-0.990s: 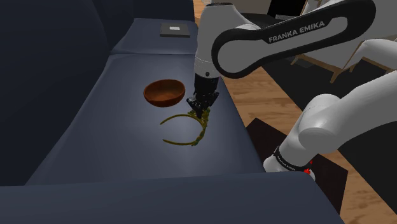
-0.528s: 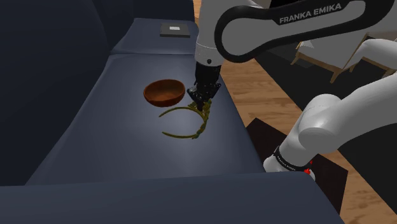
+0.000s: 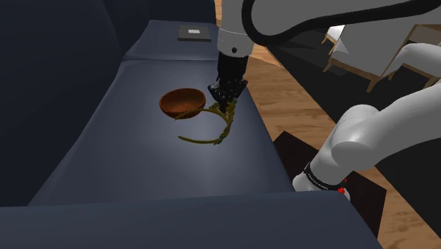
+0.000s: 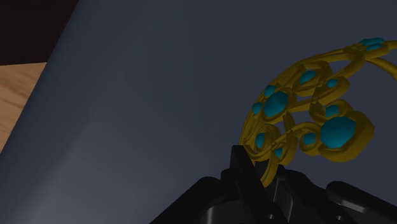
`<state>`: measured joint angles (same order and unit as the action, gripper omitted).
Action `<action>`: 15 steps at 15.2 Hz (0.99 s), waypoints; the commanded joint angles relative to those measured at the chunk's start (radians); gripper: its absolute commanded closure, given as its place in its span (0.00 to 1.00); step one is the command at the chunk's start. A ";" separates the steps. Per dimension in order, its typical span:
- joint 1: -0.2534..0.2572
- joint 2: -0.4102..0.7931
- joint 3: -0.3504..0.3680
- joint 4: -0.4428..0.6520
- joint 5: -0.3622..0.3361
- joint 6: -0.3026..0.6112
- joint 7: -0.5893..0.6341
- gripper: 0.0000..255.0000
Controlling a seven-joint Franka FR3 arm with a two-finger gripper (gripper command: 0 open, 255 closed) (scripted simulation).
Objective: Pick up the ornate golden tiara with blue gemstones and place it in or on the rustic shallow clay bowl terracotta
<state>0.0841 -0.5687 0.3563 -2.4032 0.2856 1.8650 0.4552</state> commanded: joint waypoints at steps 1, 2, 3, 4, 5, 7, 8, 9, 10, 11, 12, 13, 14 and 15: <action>-0.001 -0.003 -0.004 0.025 -0.004 -0.028 0.004 1.00; -0.002 -0.004 -0.006 0.038 -0.006 -0.042 0.005 1.00; -0.003 -0.004 -0.009 0.051 -0.007 -0.055 0.006 1.00; -0.003 -0.005 -0.011 0.063 -0.009 -0.069 0.008 1.00; -0.004 -0.005 -0.013 0.077 -0.011 -0.082 0.009 1.00; -0.006 -0.005 -0.017 0.103 -0.015 -0.108 0.012 1.00; -0.006 -0.004 -0.019 0.117 -0.017 -0.121 0.013 1.00; -0.007 -0.004 -0.021 0.130 -0.018 -0.134 0.015 1.00; -0.008 -0.003 -0.023 0.144 -0.020 -0.147 0.016 1.00; -0.008 -0.003 -0.023 0.148 -0.021 -0.151 0.017 1.00; -0.019 0.029 -0.028 0.168 -0.032 -0.140 0.006 1.00; -0.029 0.062 -0.033 0.189 -0.043 -0.131 -0.004 1.00; -0.039 0.095 -0.037 0.211 -0.054 -0.123 -0.014 1.00; -0.049 0.128 -0.042 0.234 -0.065 -0.115 -0.023 1.00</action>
<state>0.0437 -0.4766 0.3146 -2.1977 0.2307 1.7435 0.4355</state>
